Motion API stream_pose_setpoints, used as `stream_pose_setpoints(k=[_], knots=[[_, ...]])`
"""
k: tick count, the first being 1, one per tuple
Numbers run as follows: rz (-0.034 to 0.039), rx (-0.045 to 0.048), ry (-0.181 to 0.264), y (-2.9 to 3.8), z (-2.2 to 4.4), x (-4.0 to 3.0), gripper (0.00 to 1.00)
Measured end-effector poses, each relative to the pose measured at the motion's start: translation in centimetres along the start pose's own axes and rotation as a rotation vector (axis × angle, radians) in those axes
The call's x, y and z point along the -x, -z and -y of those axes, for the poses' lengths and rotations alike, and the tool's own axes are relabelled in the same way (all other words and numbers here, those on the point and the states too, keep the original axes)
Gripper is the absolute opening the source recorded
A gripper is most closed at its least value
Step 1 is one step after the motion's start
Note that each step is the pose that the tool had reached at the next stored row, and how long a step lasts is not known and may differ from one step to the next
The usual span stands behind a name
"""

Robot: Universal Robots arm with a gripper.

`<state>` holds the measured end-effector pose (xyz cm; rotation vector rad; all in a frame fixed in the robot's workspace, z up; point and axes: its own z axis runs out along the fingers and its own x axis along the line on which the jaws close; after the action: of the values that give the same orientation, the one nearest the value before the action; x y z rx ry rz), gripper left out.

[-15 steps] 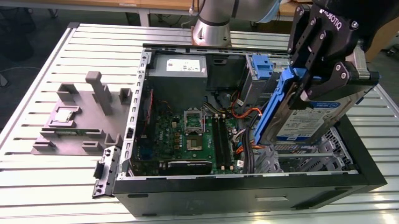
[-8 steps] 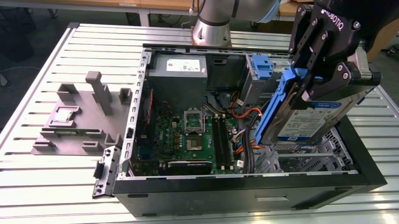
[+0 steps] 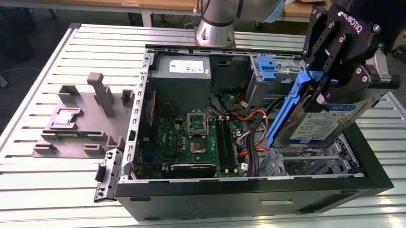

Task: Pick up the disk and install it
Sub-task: 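Insert the disk into the insertion slot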

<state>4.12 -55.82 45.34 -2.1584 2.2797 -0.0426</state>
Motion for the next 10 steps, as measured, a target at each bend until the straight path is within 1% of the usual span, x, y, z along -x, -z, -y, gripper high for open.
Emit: stream_pose_setpoints(k=[10], knots=[[-0.0013,-0.0001,0.000,-0.44,1.84,0.10,0.37]])
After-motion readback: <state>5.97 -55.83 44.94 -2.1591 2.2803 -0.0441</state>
